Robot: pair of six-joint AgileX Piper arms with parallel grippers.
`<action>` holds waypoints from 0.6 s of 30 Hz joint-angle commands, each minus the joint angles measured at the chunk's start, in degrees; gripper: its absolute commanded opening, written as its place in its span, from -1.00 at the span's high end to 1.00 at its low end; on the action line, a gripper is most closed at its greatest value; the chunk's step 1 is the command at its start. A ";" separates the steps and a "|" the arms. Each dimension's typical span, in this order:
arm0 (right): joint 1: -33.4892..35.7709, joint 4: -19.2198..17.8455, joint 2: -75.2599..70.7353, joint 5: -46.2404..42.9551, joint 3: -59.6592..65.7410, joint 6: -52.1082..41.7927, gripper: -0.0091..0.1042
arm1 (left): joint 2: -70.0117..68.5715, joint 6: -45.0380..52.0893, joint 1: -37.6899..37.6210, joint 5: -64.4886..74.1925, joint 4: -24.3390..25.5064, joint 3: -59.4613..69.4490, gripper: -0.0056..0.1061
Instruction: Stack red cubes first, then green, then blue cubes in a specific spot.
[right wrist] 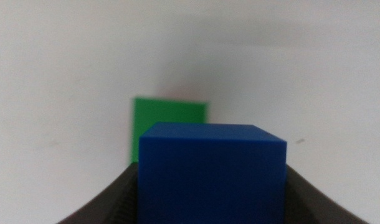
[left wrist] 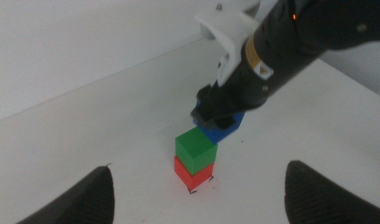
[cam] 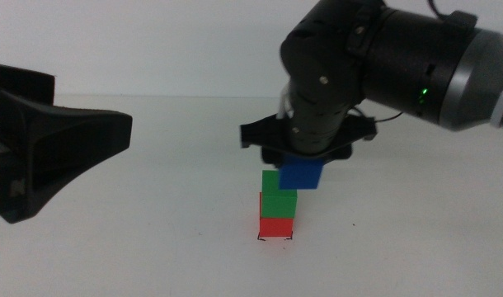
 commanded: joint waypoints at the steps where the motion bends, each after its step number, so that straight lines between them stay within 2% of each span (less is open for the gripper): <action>1: 0.57 -0.28 0.02 -1.36 0.18 1.77 0.68 | -0.20 -0.19 0.00 -0.83 0.05 0.06 -0.78; 4: 1.76 -3.46 1.09 -1.39 0.18 3.83 0.68 | -0.20 -0.19 0.00 -0.83 0.05 0.06 -0.78; 18: 1.64 -3.55 5.97 -7.05 0.18 3.95 0.69 | -0.20 -0.19 0.00 -0.83 0.05 0.06 -0.78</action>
